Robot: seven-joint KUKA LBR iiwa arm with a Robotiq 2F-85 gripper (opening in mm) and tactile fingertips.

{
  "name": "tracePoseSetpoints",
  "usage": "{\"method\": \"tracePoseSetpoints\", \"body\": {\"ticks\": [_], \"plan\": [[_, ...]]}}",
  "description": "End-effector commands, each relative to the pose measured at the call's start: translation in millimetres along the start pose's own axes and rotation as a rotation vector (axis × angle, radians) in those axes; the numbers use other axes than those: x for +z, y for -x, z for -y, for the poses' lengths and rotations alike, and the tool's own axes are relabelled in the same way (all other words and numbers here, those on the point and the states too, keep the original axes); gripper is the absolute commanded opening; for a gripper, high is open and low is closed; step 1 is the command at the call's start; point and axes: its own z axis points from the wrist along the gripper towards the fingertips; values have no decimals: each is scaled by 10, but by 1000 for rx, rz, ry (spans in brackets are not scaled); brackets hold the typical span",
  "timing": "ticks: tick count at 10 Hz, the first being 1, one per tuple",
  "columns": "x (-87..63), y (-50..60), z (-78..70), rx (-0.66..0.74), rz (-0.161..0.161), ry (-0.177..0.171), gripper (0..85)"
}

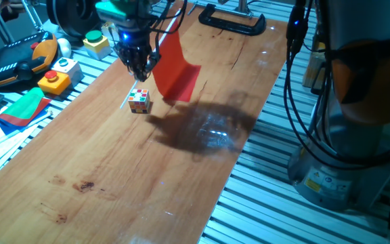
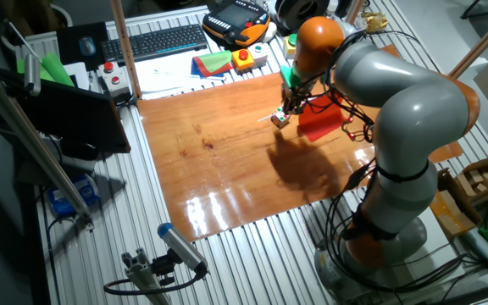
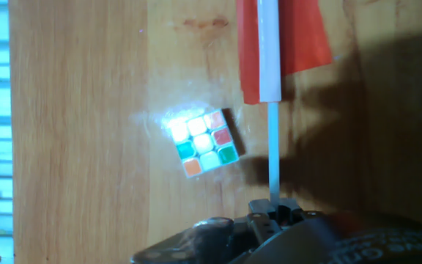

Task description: Wave the flag

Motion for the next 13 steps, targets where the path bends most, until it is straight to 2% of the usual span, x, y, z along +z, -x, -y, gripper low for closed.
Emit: {"method": "tracePoseSetpoints", "body": {"ticks": [1, 2, 5, 7, 10, 13], "plan": [[54, -24, -10, -12, 0, 0, 7], [119, -40, -30, -19, -8, -1, 7], [294, -26, -102, -75, 8, 6, 7], [400, -11, -138, -98, -7, 6, 7], [488, -16, -167, -140, -9, 4, 7], [591, -24, -180, -140, -6, -11, 7]]}}
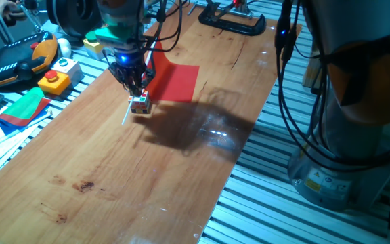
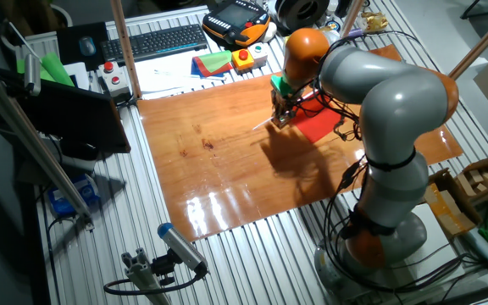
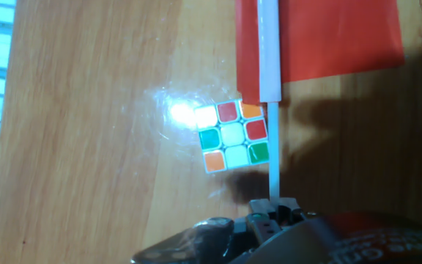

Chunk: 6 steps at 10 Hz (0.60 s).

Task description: Wave the flag

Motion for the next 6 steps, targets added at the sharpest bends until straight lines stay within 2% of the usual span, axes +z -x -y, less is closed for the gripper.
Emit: {"method": "tracePoseSetpoints", "body": {"ticks": [1, 4, 6], "plan": [[46, -2, -6, 5, -7, -8, 7], [204, -10, -32, 3, -28, 3, 7], [248, -20, -49, 4, -37, 5, 7]]}}
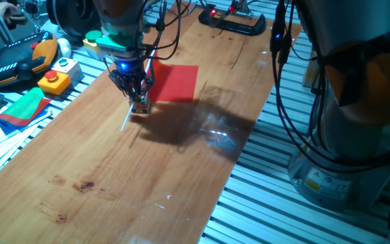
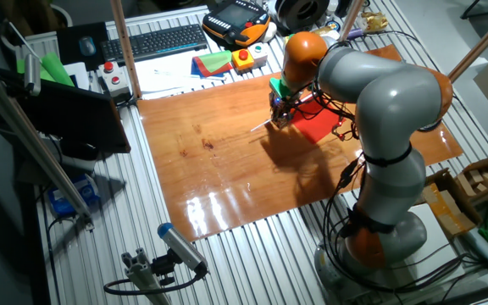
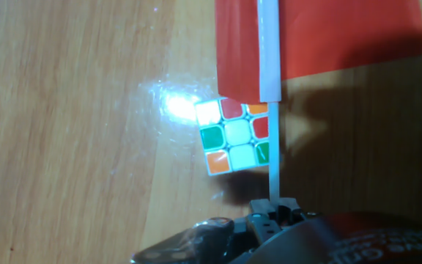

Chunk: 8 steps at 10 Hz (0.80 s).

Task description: Wave the flag

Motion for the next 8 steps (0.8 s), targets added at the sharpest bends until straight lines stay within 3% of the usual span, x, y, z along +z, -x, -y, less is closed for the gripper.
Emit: {"method": "tracePoseSetpoints", "body": {"ticks": [1, 4, 5, 6, 8], "plan": [[18, -5, -8, 0, -4, -2, 7], [61, -15, -24, -10, -13, -8, 13], [65, -18, -26, -12, -15, -10, 90], [77, -20, -29, -8, -16, -14, 230], [120, -29, -32, -9, -31, -10, 260]]}}
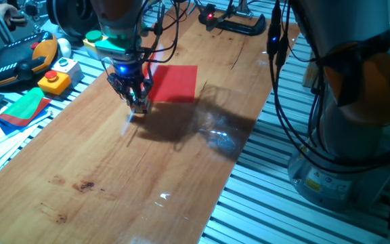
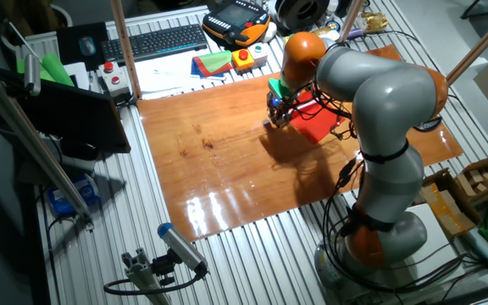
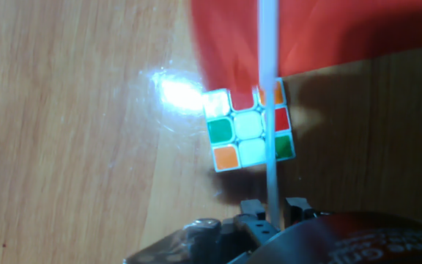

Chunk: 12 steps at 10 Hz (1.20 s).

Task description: Wave the flag

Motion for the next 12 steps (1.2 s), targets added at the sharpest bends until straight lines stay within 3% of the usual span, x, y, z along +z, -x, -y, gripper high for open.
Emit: {"method": "tracePoseSetpoints", "body": {"ticks": [1, 4, 8, 9, 10, 12], "plan": [[5, -2, -1, -2, -1, 1, 260], [-141, 10, 10, -15, 21, 1, 267], [-643, 2, 71, -25, 69, -17, 253], [-749, -5, 104, -32, 83, -9, 163], [-864, -7, 147, -43, 91, -2, 13], [-1066, 28, 201, -76, 77, -2, 7]]}}
